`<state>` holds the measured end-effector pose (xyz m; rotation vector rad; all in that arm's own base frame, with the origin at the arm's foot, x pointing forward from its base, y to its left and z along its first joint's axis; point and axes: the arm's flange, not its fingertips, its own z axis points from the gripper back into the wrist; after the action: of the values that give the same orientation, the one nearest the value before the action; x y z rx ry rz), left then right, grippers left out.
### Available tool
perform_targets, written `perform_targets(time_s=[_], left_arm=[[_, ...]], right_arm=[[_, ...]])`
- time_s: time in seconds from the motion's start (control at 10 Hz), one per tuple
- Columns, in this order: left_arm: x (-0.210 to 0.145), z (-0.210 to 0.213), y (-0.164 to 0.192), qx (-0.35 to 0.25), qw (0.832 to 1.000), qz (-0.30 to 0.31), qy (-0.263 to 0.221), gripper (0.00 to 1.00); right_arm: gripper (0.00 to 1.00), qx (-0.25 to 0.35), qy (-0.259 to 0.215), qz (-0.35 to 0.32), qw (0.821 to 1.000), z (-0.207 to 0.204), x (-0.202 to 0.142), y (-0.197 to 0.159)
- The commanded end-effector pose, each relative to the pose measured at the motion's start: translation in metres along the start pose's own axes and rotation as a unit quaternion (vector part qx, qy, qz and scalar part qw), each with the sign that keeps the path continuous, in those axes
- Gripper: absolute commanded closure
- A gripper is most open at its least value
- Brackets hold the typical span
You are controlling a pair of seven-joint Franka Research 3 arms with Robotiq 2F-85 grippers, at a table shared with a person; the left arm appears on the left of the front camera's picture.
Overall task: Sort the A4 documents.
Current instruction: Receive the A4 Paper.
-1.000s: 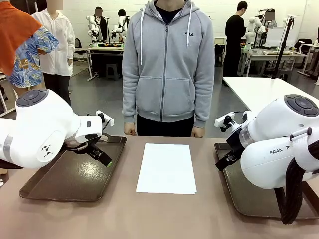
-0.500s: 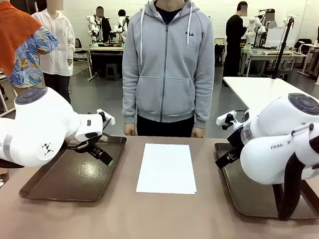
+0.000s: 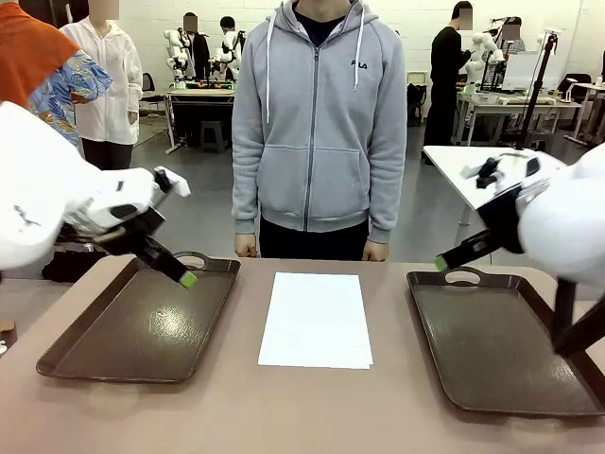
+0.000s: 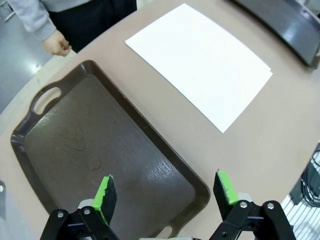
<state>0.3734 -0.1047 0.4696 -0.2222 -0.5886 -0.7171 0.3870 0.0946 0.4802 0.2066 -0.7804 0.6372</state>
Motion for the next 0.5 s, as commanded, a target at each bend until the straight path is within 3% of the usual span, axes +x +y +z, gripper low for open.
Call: perform_targets(time_s=[0.0,0.1,0.4], left_arm=[[-0.024,0.024,0.018,-0.039,0.999,0.007,-0.027,0.0],[-0.026,0.038,0.026,-0.058,0.997,0.019,-0.05,0.0],[-0.033,0.073,0.034,-0.082,0.991,0.002,-0.108,0.0]], right_arm=[[0.0,0.025,-0.024,0.021,0.999,0.036,-0.054,-0.001],[0.0,0.044,-0.017,0.059,0.997,0.051,-0.057,-0.006],[0.0,0.059,-0.023,0.041,0.997,0.079,-0.066,-0.014]])
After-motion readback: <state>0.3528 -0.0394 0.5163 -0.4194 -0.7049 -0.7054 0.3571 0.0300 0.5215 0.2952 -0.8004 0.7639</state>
